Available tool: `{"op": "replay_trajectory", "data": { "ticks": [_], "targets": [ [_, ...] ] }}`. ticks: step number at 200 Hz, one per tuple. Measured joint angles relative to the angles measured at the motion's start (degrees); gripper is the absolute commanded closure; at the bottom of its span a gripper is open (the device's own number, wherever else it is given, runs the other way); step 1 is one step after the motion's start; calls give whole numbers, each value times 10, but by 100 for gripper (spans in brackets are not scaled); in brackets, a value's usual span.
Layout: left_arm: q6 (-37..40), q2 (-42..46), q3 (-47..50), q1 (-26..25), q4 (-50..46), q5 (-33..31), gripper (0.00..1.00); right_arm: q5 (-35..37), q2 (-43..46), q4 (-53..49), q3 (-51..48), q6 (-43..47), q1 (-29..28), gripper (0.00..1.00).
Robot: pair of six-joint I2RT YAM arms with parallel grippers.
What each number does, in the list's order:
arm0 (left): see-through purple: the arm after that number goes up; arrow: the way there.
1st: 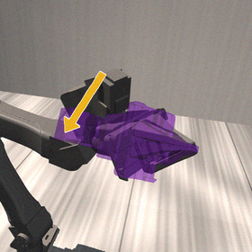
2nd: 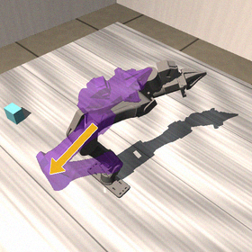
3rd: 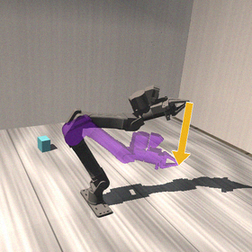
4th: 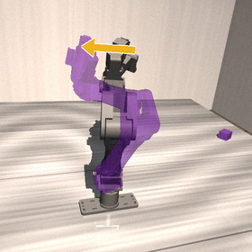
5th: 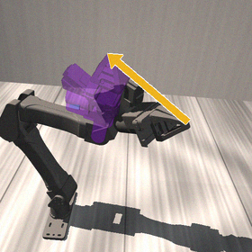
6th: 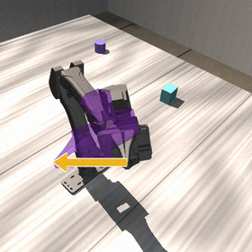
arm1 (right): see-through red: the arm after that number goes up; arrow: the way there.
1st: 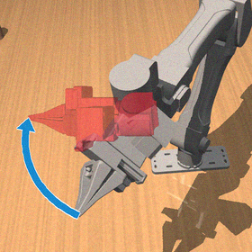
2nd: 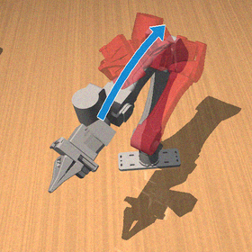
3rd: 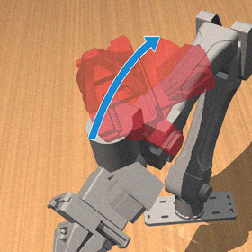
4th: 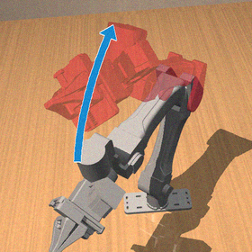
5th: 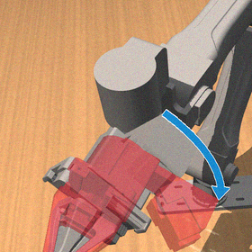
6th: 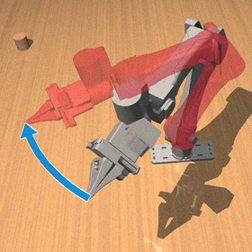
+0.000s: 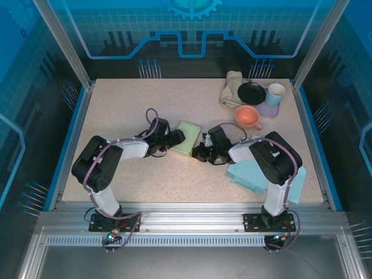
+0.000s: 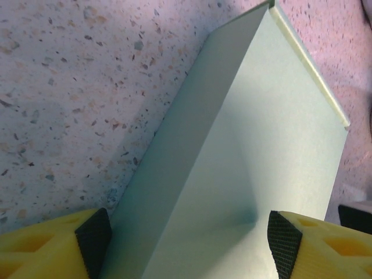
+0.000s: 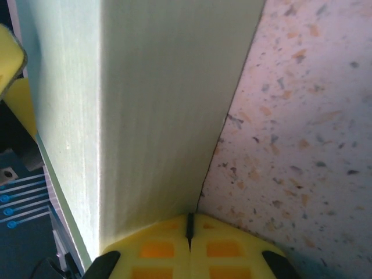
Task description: Fold the paper box
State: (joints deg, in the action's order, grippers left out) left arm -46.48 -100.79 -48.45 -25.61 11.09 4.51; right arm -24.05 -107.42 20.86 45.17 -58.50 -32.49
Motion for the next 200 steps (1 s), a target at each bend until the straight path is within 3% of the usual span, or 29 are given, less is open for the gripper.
{"op": "replay_trajectory", "data": {
  "ticks": [51,85,98,109,116,132,160,200],
  "targets": [
    [-22,1,-7,-5,-14,-28,24,9,0,20,-9,-45,0,100],
    [-28,19,-13,36,-56,0,21,61,24,-1,-10,-11,-24,96],
    [-27,40,-13,63,-75,2,19,93,55,-33,-9,18,-35,84],
    [-26,65,-12,81,-89,-8,18,132,92,-67,-7,48,-38,58],
    [-26,85,-9,88,-97,-17,18,157,116,-90,-3,70,-38,47],
    [-27,136,9,90,-102,-33,19,218,163,-148,22,128,-38,36],
    [-47,196,81,53,-71,-50,20,295,186,-214,106,233,-26,35],
    [-91,158,118,-63,-33,-62,24,289,92,-238,244,341,24,38]
  ]
}}
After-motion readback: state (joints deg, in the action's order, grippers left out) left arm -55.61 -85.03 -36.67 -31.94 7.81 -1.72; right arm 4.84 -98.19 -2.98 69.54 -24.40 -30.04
